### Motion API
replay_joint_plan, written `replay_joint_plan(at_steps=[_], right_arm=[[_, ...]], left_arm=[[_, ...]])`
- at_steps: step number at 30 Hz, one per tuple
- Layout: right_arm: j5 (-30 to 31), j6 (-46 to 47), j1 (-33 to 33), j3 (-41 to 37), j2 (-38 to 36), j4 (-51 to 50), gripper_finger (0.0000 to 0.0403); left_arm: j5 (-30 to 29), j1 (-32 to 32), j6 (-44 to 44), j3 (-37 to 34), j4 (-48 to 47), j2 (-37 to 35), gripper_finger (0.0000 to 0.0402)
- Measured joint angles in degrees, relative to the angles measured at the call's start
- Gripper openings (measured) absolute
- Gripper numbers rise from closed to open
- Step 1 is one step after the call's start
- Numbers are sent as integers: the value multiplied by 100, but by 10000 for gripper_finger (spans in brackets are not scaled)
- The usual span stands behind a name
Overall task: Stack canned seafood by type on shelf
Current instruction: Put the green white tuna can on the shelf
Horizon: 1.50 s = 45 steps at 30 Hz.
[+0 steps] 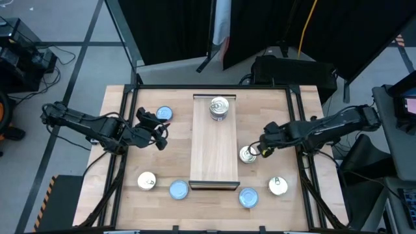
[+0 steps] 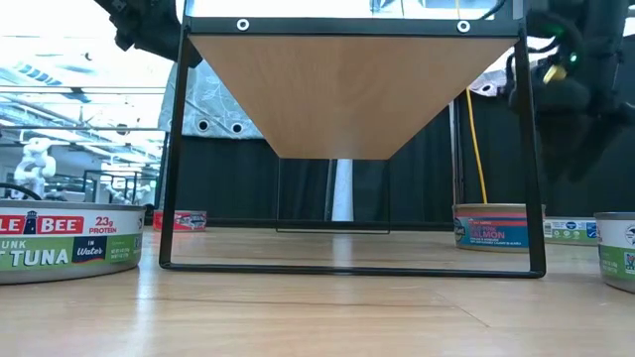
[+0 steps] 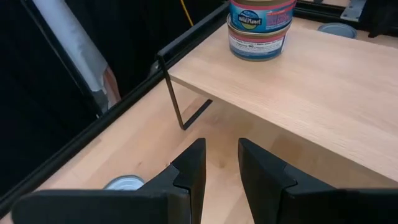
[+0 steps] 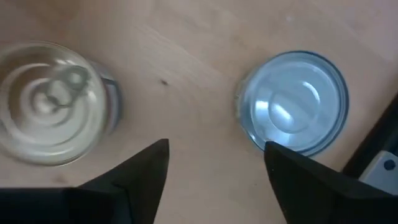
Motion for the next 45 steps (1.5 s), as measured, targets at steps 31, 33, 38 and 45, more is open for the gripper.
replay_joint_plan(at_steps=[31,33,38,45], right_arm=[[47,-599,-719,6,1247,-22,2],[47,-623,-752,6,1245,3,1],[57,-625,-803,5,1245,25,1],[146,-622,-804,4,1248,26,0]], left_arm=[[89,0,251,-2,13,0,97],[102,0,251,-2,11,0,97],[152,0,251,-2,11,0,97],[260,0,251,-2,11,0,97]])
